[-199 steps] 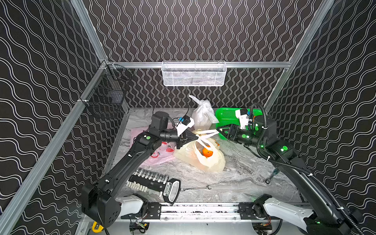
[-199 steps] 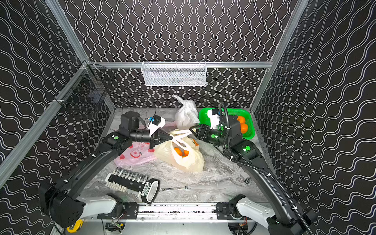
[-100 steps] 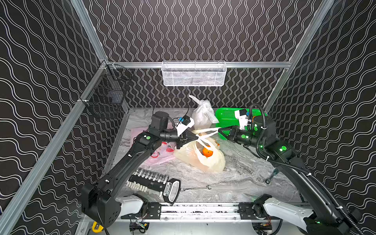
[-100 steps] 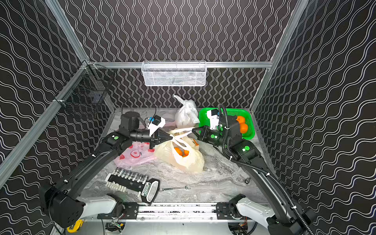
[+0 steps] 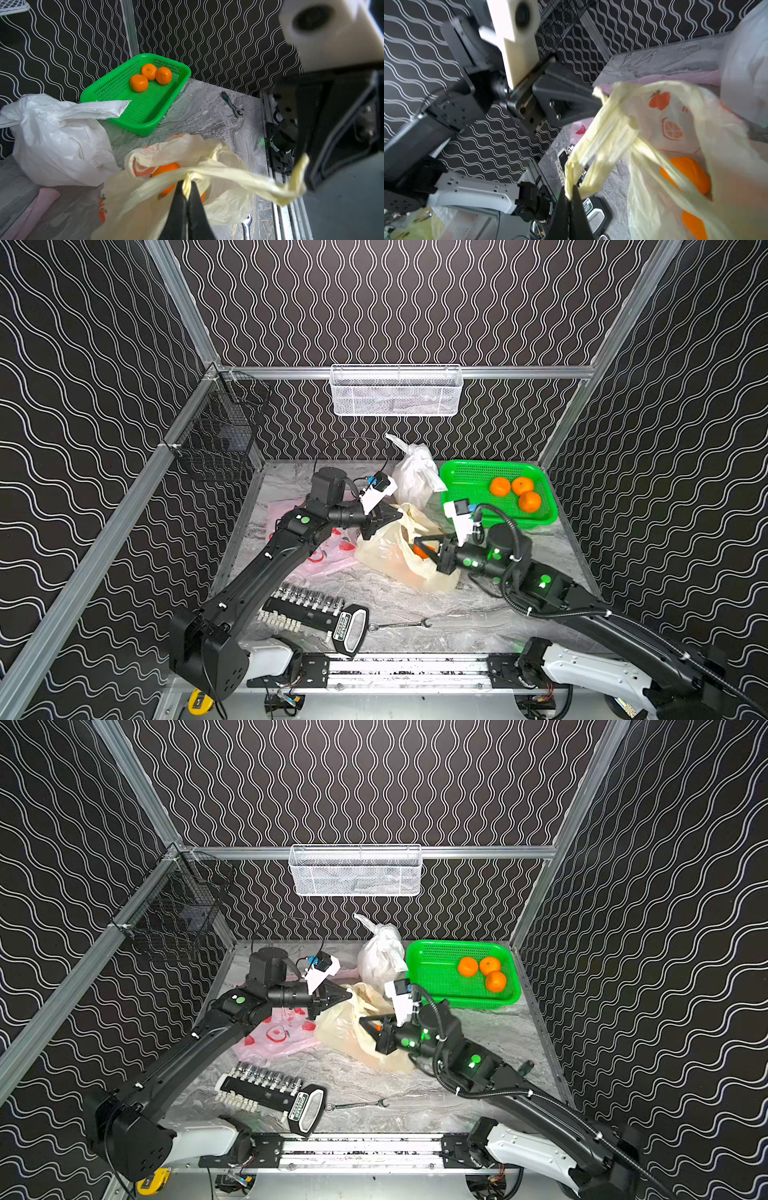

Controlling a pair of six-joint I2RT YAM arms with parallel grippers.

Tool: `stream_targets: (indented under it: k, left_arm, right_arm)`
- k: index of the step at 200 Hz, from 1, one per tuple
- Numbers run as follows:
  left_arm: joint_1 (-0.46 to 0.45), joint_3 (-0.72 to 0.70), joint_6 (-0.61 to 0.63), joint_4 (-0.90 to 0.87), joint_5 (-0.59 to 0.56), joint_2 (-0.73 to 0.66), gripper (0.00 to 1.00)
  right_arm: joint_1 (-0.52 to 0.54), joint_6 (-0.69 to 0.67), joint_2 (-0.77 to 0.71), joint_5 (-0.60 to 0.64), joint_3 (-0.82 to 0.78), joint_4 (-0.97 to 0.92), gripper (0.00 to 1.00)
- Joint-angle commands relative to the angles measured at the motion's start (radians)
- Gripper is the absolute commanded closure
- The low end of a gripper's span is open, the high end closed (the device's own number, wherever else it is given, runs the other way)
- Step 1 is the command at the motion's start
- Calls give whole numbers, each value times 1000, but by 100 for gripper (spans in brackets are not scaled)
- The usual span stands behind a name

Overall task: Place the oranges into plastic bags & tie knots
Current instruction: Tie the plastic bag at the center of the board.

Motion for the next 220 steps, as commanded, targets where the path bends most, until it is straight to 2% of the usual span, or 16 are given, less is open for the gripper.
stream_targets:
  k: [1, 33, 61, 110, 129, 142, 170, 183, 203, 220]
  left_arm:
    - [1, 7, -10, 30, -7, 2, 100]
    - [1, -2, -1, 17, -13, -10, 100]
    - [2, -7, 6, 1, -27, -20, 100]
    - [14, -2, 19, -48, 4, -29, 100]
    - [35, 7, 1, -56, 41, -30, 66]
    - [53, 37, 8, -84, 56, -21, 49]
    - [79, 133, 29, -136, 60, 28, 39]
    - [88, 194, 68, -193, 112, 64, 28]
    - [89, 293, 187, -335, 206, 132, 14]
    - [88, 380, 294, -486, 235, 207, 6]
  right_arm:
    - [42, -111, 48, 94, -38, 141, 100]
    - [47, -190, 90, 209, -111, 233, 100]
    - [47, -257, 133, 301, -132, 192, 100]
    - [47, -392, 131, 315, -176, 208, 100]
    - [47, -469, 109, 309, -218, 250, 100]
    - [47, -538, 94, 294, -243, 283, 100]
    - [47, -687, 91, 272, -281, 355, 100]
    - [46, -745, 103, 265, -290, 381, 100]
    - [44, -817, 113, 270, -300, 407, 100]
    - [39, -864, 114, 255, -310, 425, 100]
